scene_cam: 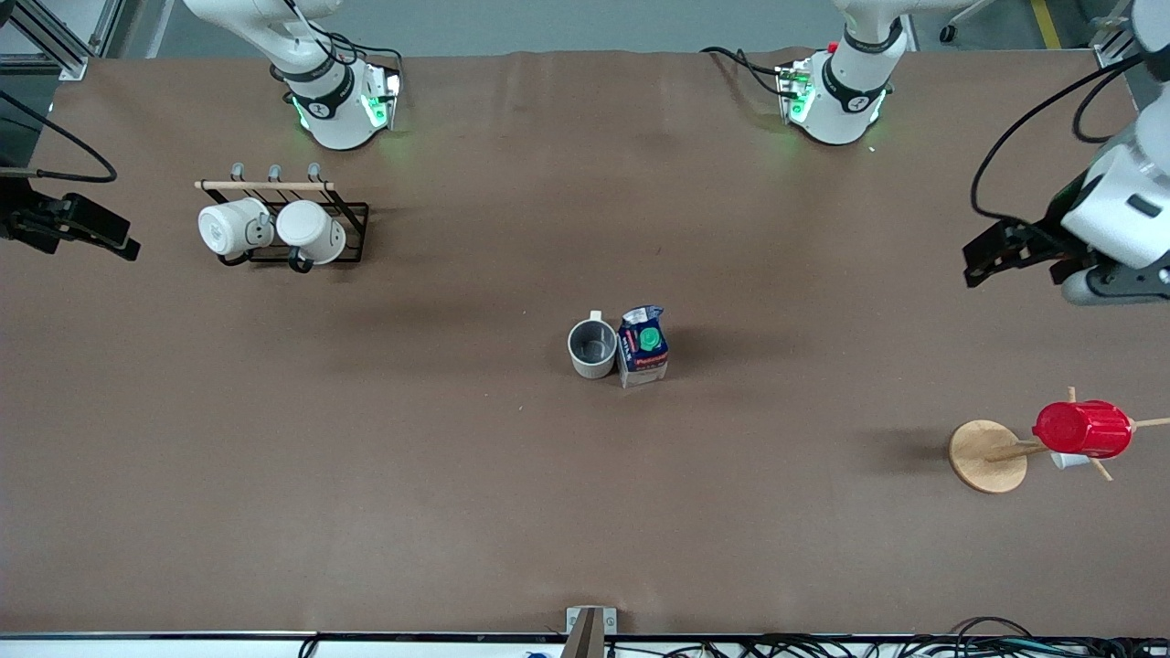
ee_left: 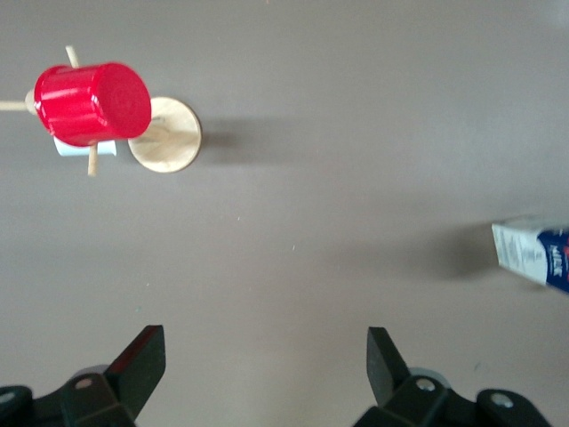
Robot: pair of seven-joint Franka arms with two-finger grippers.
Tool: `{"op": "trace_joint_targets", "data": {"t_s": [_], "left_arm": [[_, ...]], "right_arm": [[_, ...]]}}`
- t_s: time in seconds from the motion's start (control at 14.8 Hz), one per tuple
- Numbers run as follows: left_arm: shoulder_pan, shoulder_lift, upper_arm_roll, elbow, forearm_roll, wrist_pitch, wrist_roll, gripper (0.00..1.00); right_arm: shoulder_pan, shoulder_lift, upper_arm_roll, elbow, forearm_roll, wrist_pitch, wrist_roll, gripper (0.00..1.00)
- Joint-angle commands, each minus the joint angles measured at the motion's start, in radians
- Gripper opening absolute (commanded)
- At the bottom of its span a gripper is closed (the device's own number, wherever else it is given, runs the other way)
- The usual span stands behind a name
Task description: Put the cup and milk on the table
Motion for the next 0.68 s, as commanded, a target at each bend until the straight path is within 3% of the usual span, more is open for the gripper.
{"op": "trace_joint_targets", "data": {"t_s": [0.0,0.2,0.61], "left_arm": [[-0.029,-0.131,0.021,-0.159,-0.018,0.008,0.024,1.00],[-0.050,-0.176,0.049,-0.208,-0.041,0.008,0.026,1.00],[-0.056,-0.167,0.052,-0.159,-0.046,-0.008,0.035,1.00]], "right_arm": [[-0.010,-0.016,-0.003,-0.015,-0.004,0.002,-0.054,1.00],[-0.027,-0.018,0.004,-0.015,-0.001,0.000,-0.052,1.00],[-0.039,-0.018,0.008,-0.016,0.004,-0.002,-0.052,1.00]]}}
